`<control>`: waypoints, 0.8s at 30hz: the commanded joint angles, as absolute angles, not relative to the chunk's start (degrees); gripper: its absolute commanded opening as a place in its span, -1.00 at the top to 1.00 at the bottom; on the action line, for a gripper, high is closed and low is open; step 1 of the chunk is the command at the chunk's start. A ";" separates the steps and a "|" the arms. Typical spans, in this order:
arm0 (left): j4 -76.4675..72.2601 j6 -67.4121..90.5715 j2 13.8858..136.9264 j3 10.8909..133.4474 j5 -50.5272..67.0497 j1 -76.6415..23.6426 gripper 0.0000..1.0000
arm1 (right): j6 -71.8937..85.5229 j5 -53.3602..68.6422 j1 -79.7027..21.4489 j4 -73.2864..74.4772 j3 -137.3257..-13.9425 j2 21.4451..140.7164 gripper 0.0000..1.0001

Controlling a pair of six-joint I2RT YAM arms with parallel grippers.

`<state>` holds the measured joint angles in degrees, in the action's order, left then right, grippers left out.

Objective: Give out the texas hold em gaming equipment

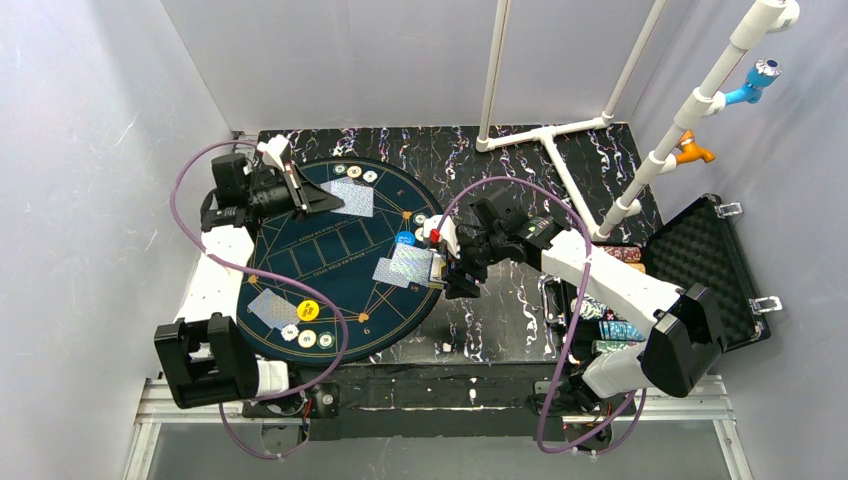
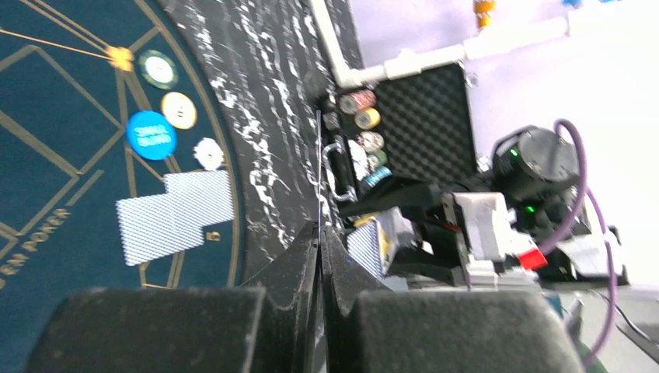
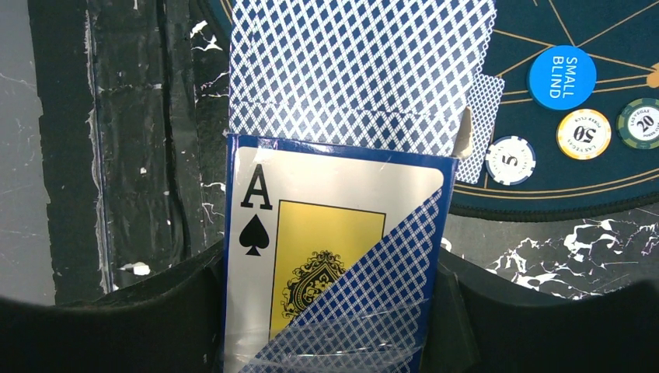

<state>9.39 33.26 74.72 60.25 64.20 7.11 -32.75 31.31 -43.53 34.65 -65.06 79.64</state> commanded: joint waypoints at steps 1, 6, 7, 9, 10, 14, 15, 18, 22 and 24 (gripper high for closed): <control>19.12 24.93 76.11 63.94 54.24 7.96 1.00 | -32.02 33.05 -42.86 31.88 -66.38 77.97 0.97; 20.82 22.93 77.46 65.29 46.90 8.29 1.00 | -31.77 32.70 -42.17 31.71 -65.91 77.65 0.97; 21.06 22.72 78.06 65.36 46.29 8.53 1.00 | -31.76 32.70 -42.00 31.58 -65.92 77.50 0.97; 20.92 22.52 79.32 65.19 45.90 9.06 1.00 | -31.52 32.78 -41.61 31.33 -65.61 77.20 0.97; 21.00 22.36 79.66 65.15 45.80 9.31 1.00 | -31.46 32.85 -41.38 31.22 -65.32 77.06 0.97; 20.81 22.32 80.59 64.53 45.03 9.88 1.00 | -31.40 32.87 -40.56 30.95 -64.26 75.94 0.97; 20.63 22.37 80.73 64.46 44.66 10.14 1.00 | -31.43 32.87 -40.46 30.81 -63.99 75.74 0.97; 20.26 22.90 82.12 64.55 44.48 11.13 1.00 | -31.56 32.96 -40.36 30.71 -63.47 75.67 0.97; 20.90 22.44 83.74 65.54 42.76 12.39 1.00 | -31.71 33.20 -40.39 30.61 -63.63 76.01 0.97; 21.04 21.84 84.95 66.17 41.02 12.85 1.00 | -31.71 33.27 -40.39 30.63 -63.80 76.10 0.97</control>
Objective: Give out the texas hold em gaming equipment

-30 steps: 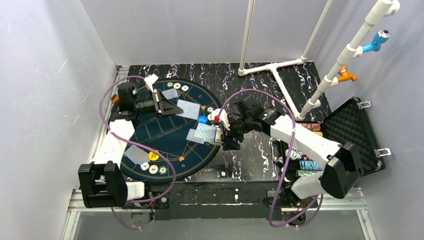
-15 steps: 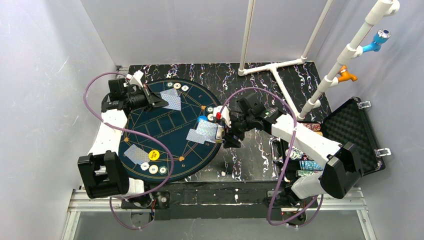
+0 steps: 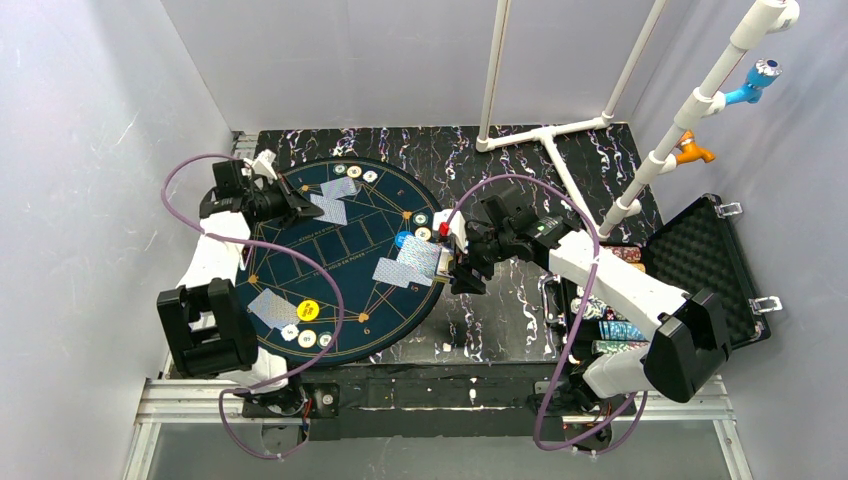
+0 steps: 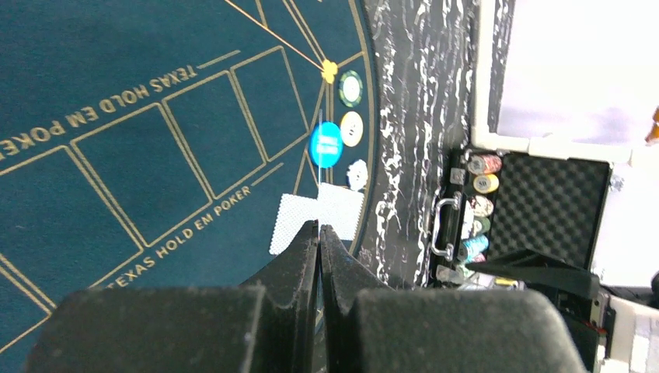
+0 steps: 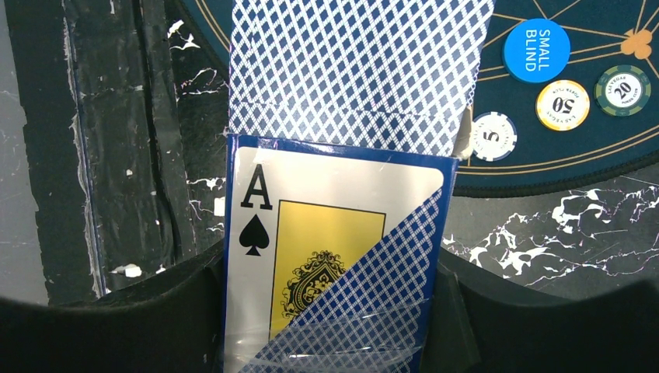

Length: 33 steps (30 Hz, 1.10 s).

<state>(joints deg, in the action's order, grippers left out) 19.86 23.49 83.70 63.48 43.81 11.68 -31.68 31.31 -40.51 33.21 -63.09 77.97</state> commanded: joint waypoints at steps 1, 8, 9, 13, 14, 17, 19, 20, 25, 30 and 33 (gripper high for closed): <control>21.09 21.66 85.81 66.63 40.09 13.02 1.00 | -31.68 33.31 -40.38 30.73 -63.81 76.11 0.97; 19.87 20.39 93.38 70.30 35.26 13.40 1.00 | -31.79 33.56 -40.40 30.93 -64.02 76.79 0.97; 19.30 20.56 94.35 70.81 34.97 13.42 1.00 | -31.78 33.64 -40.36 31.06 -64.13 76.93 0.97; 15.50 22.01 98.04 71.99 33.90 13.70 1.00 | -31.79 33.66 -40.39 31.19 -64.41 77.49 0.97; 14.71 22.51 99.15 72.37 33.87 13.96 1.00 | -31.77 33.65 -40.41 31.28 -64.50 77.52 0.97; 11.44 24.59 102.35 73.56 34.01 15.58 1.00 | -31.85 33.41 -40.39 31.52 -64.60 77.56 0.97; 11.04 25.39 104.72 74.99 33.59 16.82 1.00 | -31.90 33.32 -40.35 31.61 -64.61 77.69 0.97; 10.65 25.83 105.79 75.63 33.69 17.67 1.00 | -31.96 33.31 -40.35 31.66 -64.61 77.74 0.97; 10.28 24.43 111.51 79.29 32.98 18.66 1.00 | -32.09 33.39 -40.30 31.61 -64.58 78.24 0.97; 10.90 23.89 118.04 84.29 35.88 18.66 1.00 | -32.29 33.31 -40.34 31.87 -64.95 78.45 0.97; 10.57 24.68 120.89 86.14 38.63 18.35 1.00 | -32.41 33.31 -40.34 32.04 -64.95 78.56 0.97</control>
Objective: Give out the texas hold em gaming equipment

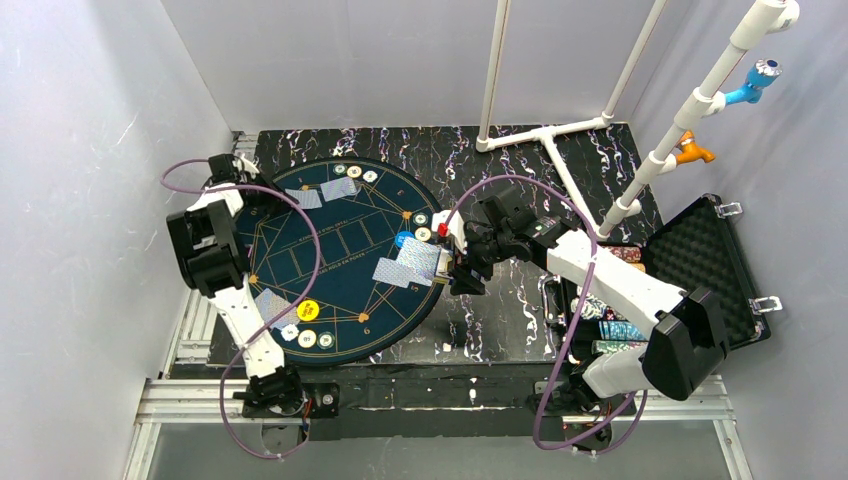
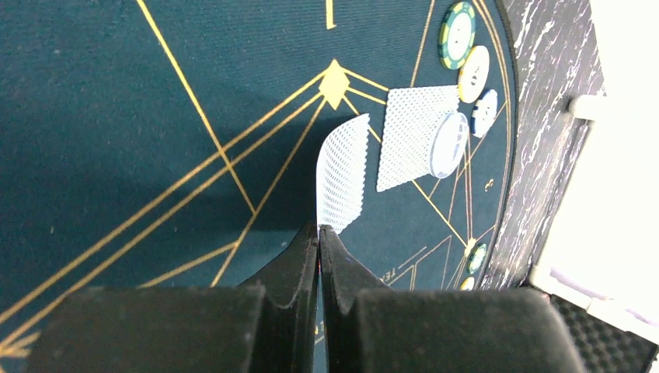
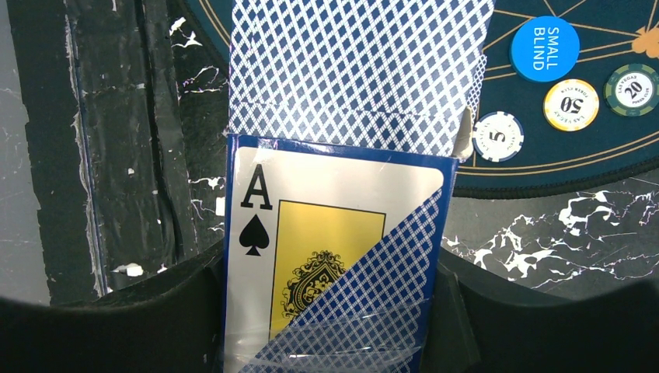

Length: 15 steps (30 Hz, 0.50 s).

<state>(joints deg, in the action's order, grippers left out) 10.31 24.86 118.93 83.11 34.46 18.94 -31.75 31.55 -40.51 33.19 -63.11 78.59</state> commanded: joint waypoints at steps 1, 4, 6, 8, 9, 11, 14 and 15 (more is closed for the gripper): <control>10.56 24.65 121.43 86.51 38.89 17.99 1.00 | -32.43 33.27 -40.34 32.03 -64.95 78.62 0.97; 10.46 24.10 122.26 87.15 39.19 16.83 1.00 | -32.42 33.31 -40.34 32.00 -65.00 78.81 0.97; 10.46 23.89 122.70 87.47 39.37 15.93 1.00 | -32.40 33.31 -40.34 31.99 -65.04 78.92 0.97; 10.46 23.63 123.05 87.82 39.25 15.11 1.00 | -32.41 33.31 -40.34 32.01 -65.04 79.01 0.97; 10.46 23.63 123.26 87.95 39.21 14.74 1.00 | -32.43 33.32 -40.34 31.99 -65.04 79.09 0.97; 10.44 23.72 123.86 88.46 39.36 14.27 1.00 | -32.38 33.38 -40.39 31.99 -64.95 79.17 0.97; 9.89 24.46 124.57 88.87 39.47 13.82 1.00 | -32.51 33.32 -40.34 32.04 -64.95 79.19 0.97; 9.77 24.63 124.80 89.17 39.54 13.61 1.00 | -32.55 33.31 -40.34 32.13 -65.03 79.19 0.97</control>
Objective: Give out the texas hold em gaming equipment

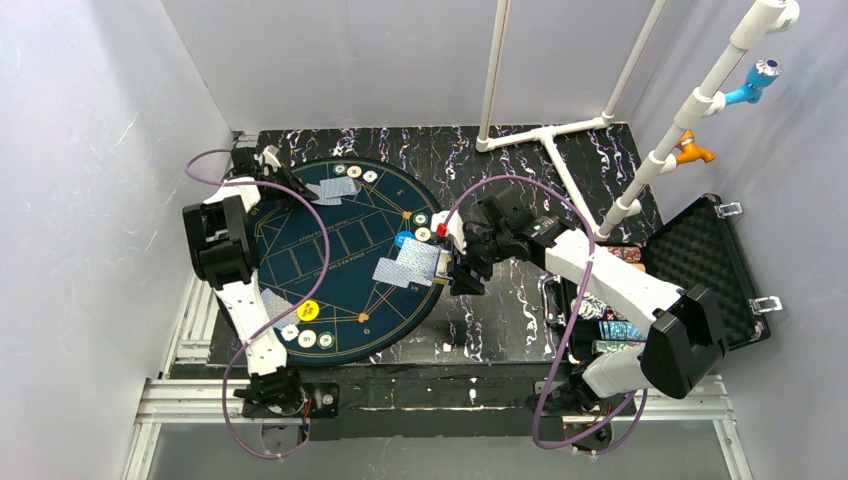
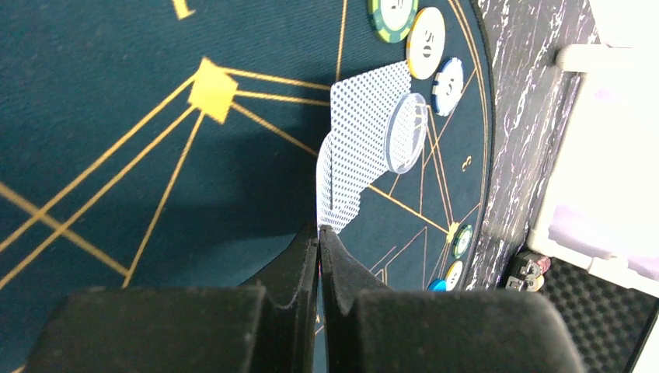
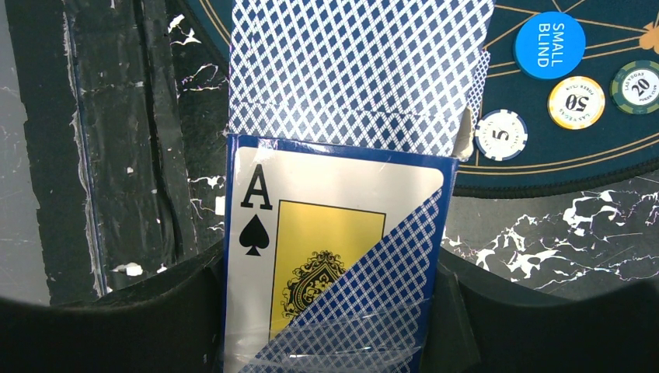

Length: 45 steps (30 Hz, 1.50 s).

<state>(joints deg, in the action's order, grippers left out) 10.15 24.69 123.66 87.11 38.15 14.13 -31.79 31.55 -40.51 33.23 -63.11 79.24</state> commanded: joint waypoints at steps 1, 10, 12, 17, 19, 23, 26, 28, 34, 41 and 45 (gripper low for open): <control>9.68 24.61 124.99 89.38 39.57 13.43 1.00 | -32.56 33.31 -40.34 32.15 -65.04 79.23 0.97; 10.25 25.22 126.70 92.79 39.46 12.82 0.60 | -32.59 33.31 -40.34 32.21 -65.04 79.19 0.97; 10.20 25.31 126.76 93.18 39.73 12.79 0.40 | -32.53 33.31 -40.34 32.21 -65.04 79.11 0.97; 11.42 25.49 127.57 95.22 40.69 12.79 0.08 | -32.59 33.31 -40.36 32.17 -64.95 79.19 0.97; 11.72 25.25 127.71 95.72 40.95 12.82 -0.04 | -32.54 33.31 -40.34 32.00 -64.95 79.11 0.97; 12.32 25.05 127.88 96.70 40.75 12.82 -0.28 | -32.52 33.22 -40.34 31.99 -64.86 79.10 0.97; 14.06 24.60 129.17 98.51 40.95 12.64 -0.36 | -32.54 33.22 -40.34 31.90 -64.95 79.19 0.97; 14.24 24.15 129.74 99.04 41.12 12.36 -0.37 | -32.61 33.22 -40.34 31.91 -65.00 79.23 0.97; 15.26 23.26 131.08 101.01 42.55 11.15 -0.40 | -32.61 33.40 -40.35 31.89 -65.17 79.58 0.97; 18.16 21.33 128.58 100.70 34.11 11.18 -0.41 | -32.69 33.15 -40.38 32.17 -65.41 79.46 0.97; 18.46 19.51 123.27 98.69 27.80 11.85 -0.53 | -32.68 33.13 -40.36 32.08 -65.30 79.13 0.97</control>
